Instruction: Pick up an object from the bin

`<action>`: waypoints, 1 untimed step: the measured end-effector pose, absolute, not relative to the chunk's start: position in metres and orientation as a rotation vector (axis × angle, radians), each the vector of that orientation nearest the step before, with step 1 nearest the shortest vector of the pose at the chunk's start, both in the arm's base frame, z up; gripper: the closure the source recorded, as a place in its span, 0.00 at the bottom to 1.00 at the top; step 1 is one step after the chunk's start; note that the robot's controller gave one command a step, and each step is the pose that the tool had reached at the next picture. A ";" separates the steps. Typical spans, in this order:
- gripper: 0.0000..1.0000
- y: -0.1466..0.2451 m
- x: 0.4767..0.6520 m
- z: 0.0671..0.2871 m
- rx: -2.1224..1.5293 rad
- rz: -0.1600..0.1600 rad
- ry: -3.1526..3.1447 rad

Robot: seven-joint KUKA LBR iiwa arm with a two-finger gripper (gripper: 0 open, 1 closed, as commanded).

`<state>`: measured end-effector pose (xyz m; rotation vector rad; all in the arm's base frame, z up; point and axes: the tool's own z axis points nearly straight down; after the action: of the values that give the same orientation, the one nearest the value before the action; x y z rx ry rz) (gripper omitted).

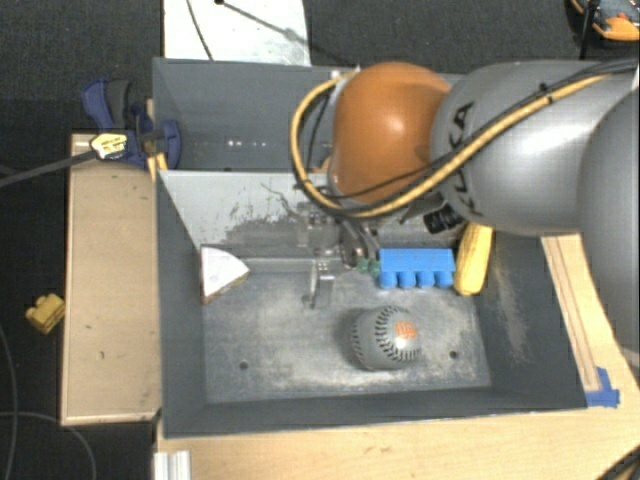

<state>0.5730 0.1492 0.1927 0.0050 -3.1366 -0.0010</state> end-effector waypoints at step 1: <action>0.00 0.148 0.575 0.197 -0.001 -0.003 -3.145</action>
Offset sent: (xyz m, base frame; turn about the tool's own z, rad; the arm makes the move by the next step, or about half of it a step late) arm -0.0258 -0.0890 -0.0669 -0.0902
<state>0.5748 0.1483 0.1975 -0.0006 -3.1446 -0.0027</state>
